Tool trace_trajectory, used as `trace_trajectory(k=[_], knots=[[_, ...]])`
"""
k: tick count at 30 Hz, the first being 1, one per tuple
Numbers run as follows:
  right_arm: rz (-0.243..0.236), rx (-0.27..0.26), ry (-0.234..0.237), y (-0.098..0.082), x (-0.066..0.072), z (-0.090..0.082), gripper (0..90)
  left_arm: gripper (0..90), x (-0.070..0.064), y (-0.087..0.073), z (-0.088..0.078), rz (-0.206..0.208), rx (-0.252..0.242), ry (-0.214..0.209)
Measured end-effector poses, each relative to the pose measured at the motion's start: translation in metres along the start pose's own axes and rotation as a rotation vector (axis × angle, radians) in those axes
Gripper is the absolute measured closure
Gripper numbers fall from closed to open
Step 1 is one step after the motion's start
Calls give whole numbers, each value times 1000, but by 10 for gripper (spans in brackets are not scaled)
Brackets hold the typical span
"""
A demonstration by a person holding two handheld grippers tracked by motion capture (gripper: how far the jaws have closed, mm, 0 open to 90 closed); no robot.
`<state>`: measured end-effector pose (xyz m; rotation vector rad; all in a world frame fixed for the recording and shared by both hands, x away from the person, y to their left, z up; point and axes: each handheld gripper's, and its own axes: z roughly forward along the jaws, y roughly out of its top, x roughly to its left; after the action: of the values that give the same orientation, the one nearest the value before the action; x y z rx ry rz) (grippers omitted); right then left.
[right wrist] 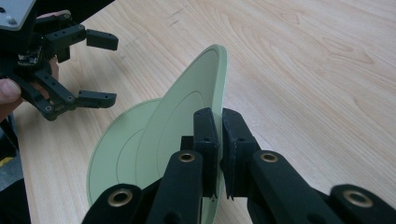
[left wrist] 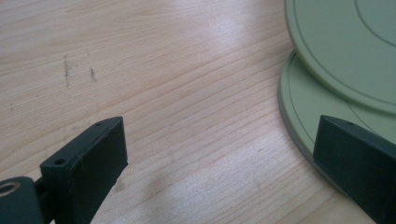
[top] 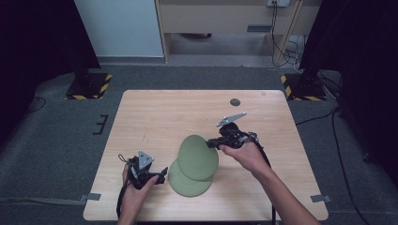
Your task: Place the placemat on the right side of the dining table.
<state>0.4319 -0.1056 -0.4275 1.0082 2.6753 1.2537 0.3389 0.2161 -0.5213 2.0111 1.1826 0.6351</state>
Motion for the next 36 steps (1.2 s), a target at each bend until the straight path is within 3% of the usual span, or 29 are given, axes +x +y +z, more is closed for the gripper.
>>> trace_trajectory(k=[11, 16, 36], knots=[[22, -5, -19, 4, -8, -10, 861, 25, 3, -1, 2, 0, 15, 16], [32, -9, -27, 7, -10, -14, 861, 23, 8, -3, 2, -24, 17, 41], [37, -15, -31, 15, -11, -24, 861, 24, 16, -7, 6, -39, 53, 73]])
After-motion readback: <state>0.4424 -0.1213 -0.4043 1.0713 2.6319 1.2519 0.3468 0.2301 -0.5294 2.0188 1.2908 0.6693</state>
